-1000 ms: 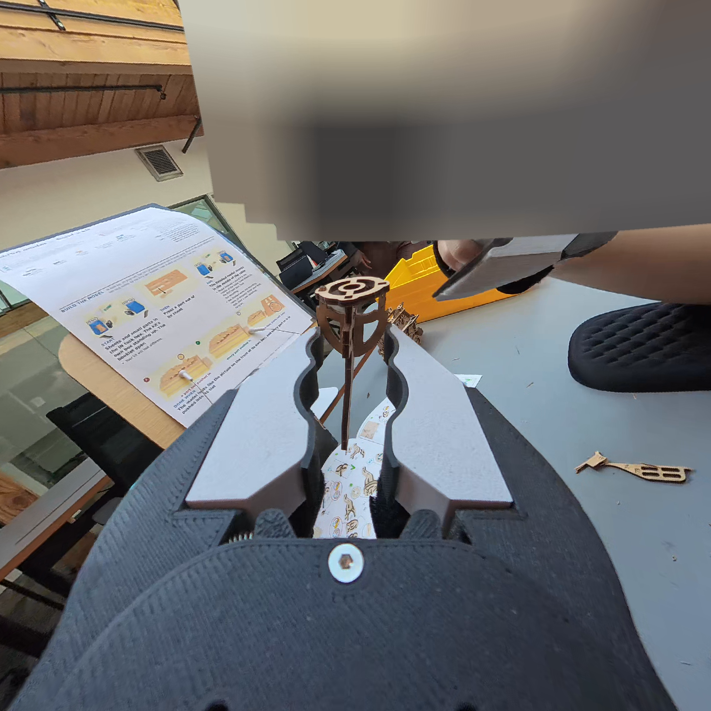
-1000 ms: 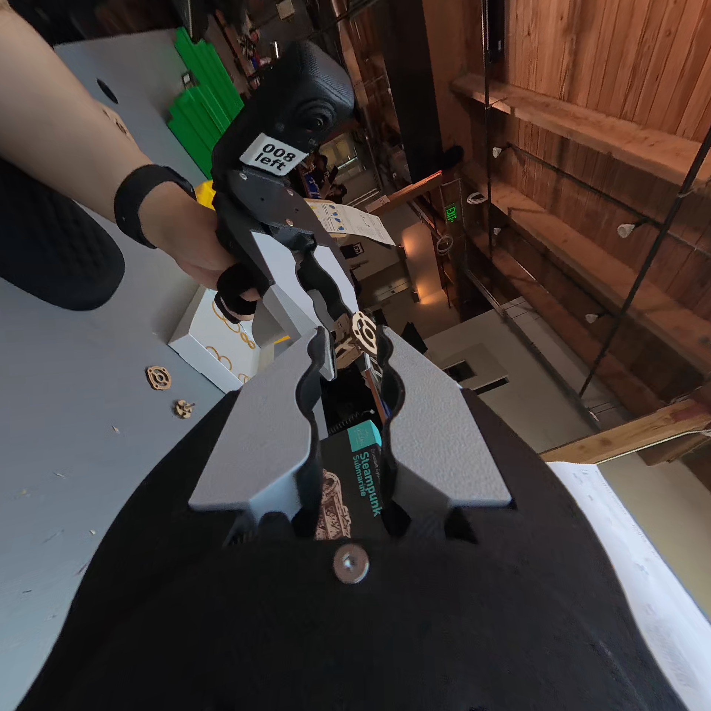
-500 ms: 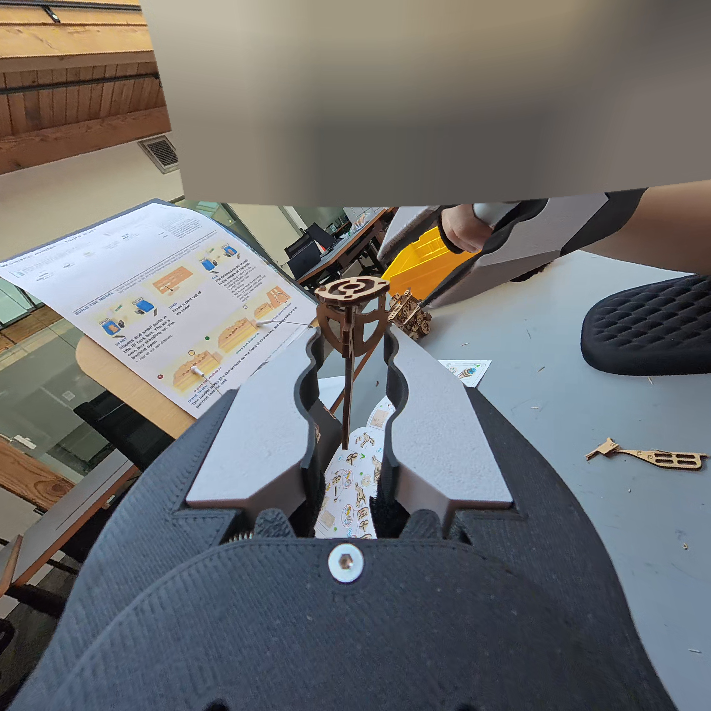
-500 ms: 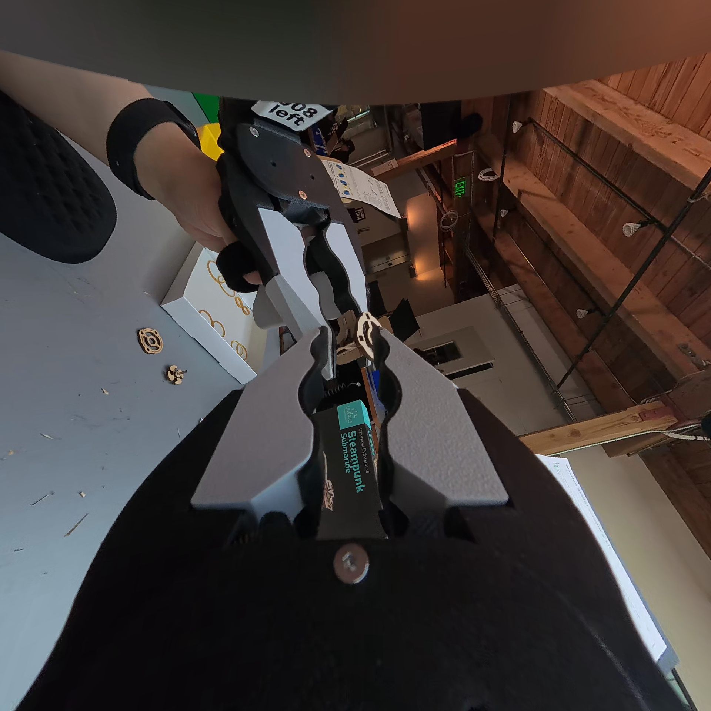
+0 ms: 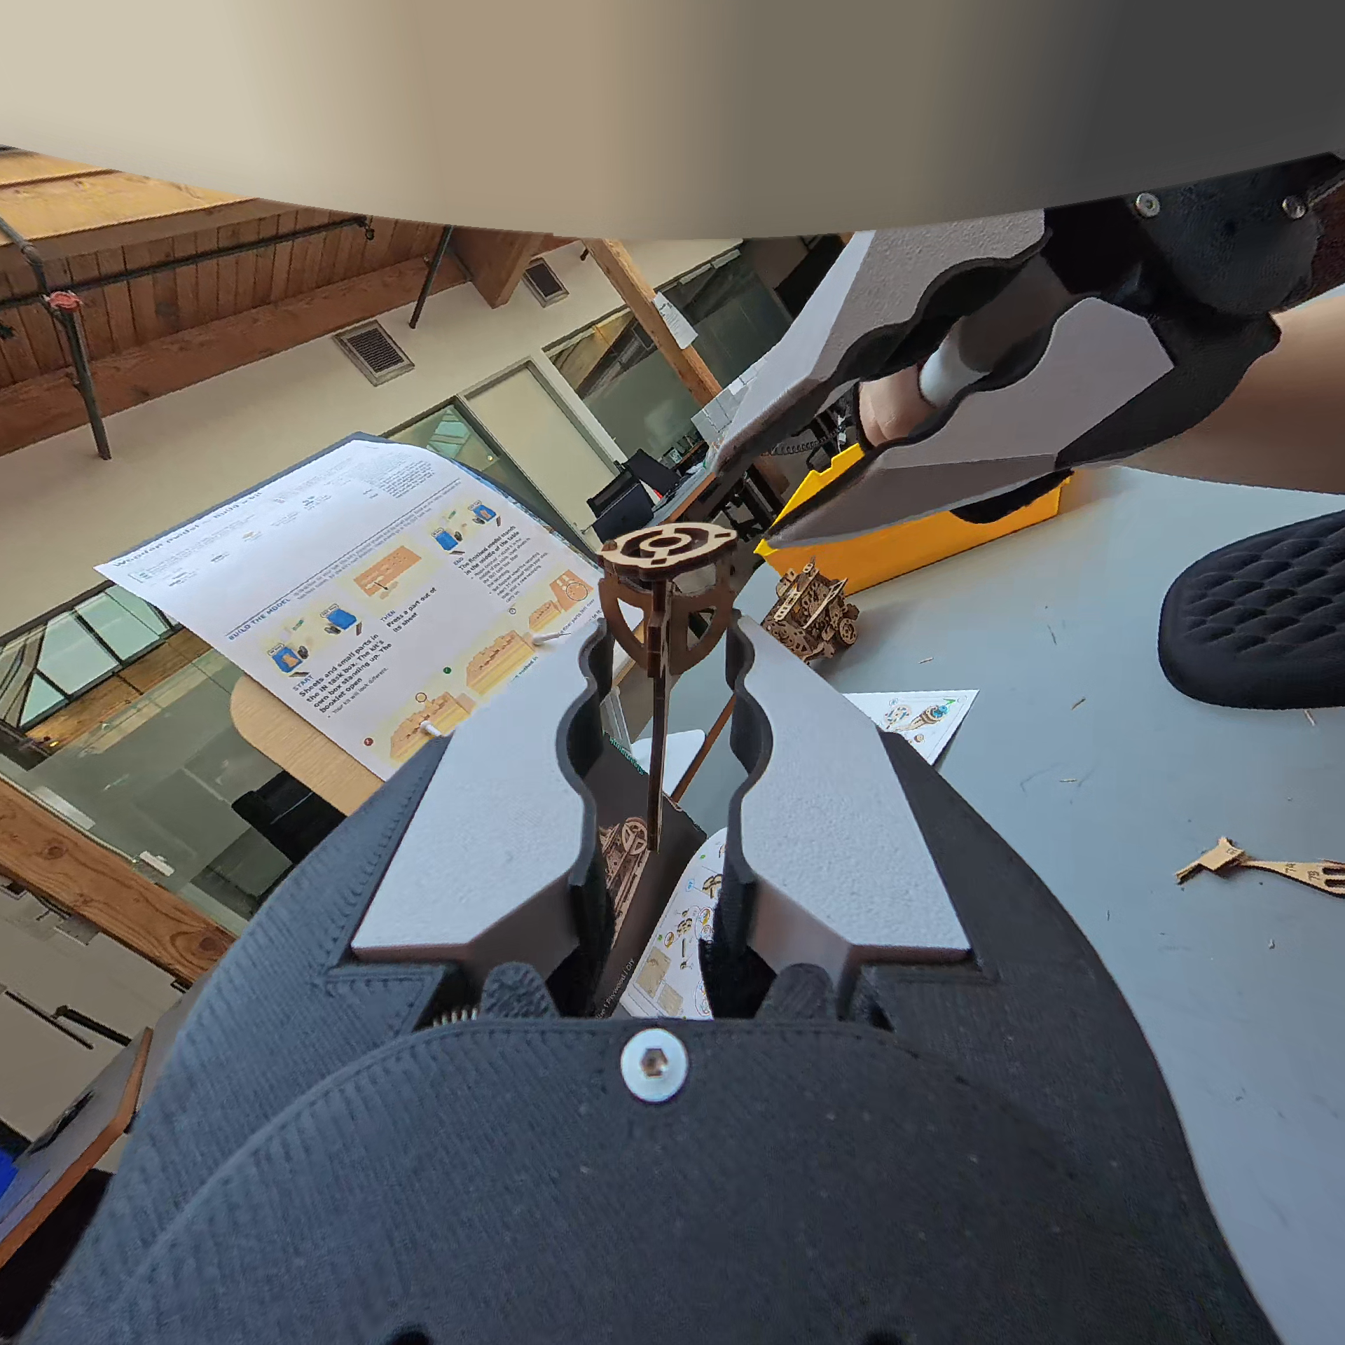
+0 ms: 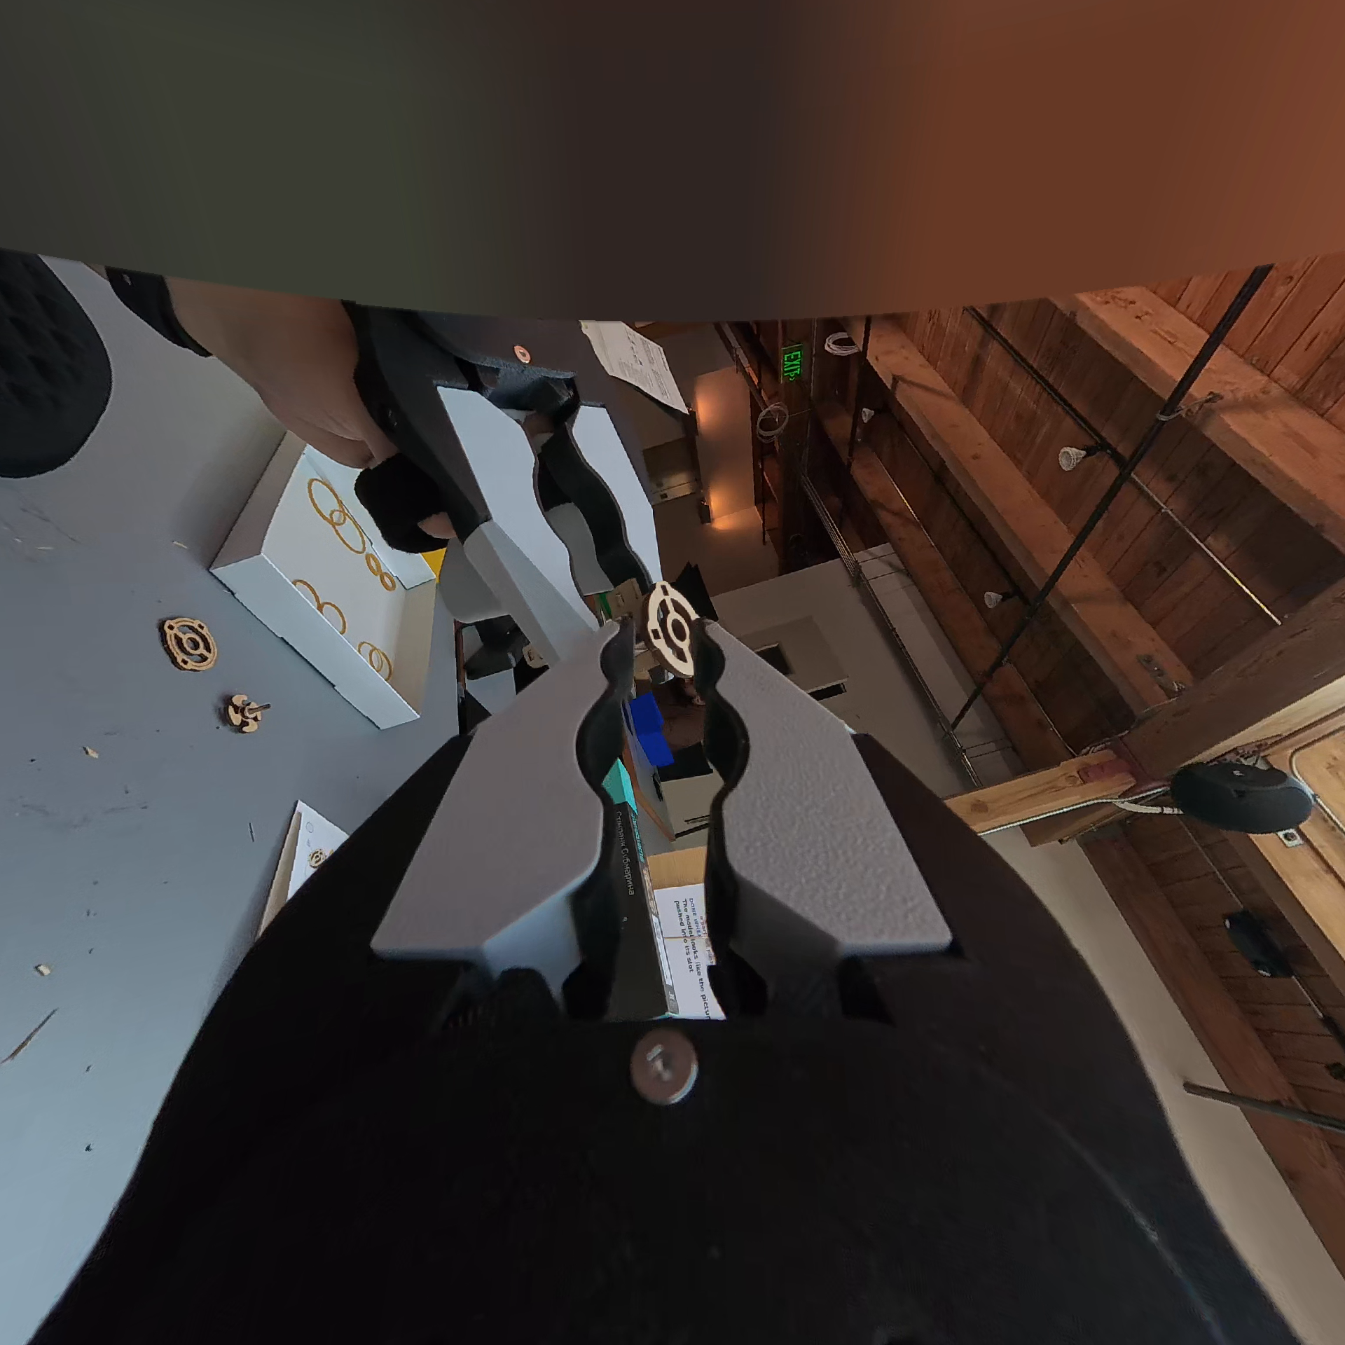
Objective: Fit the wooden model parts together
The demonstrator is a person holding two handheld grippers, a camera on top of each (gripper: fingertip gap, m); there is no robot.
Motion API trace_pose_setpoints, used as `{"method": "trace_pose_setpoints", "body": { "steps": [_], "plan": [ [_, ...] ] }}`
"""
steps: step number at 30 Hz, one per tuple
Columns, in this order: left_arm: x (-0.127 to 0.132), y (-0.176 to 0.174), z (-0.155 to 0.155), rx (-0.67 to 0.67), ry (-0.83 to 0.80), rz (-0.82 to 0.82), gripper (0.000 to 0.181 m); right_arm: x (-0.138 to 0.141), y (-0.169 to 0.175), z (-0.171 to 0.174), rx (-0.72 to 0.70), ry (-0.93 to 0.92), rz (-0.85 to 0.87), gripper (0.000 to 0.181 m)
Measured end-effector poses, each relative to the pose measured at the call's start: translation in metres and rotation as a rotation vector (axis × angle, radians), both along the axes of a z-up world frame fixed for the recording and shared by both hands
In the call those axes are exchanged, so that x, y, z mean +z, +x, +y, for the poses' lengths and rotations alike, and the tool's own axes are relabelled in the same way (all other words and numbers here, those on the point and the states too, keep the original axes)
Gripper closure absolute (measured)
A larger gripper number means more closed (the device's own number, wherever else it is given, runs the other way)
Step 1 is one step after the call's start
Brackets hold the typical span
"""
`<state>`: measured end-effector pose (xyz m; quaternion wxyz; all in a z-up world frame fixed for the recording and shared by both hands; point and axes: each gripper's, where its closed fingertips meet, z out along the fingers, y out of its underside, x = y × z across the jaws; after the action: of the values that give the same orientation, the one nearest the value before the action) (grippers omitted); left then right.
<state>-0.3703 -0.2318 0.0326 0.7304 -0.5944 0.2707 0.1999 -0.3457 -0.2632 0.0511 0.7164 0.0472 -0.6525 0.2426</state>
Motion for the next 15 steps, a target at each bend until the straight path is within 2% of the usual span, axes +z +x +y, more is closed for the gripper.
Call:
{"method": "trace_pose_setpoints", "body": {
  "steps": [15],
  "plan": [
    [-0.0016, 0.0032, 0.0008, 0.010, 0.004, 0.024, 0.151, -0.0081, -0.0058, -0.0038, -0.010, 0.003, -0.017, 0.176]
  ]
}}
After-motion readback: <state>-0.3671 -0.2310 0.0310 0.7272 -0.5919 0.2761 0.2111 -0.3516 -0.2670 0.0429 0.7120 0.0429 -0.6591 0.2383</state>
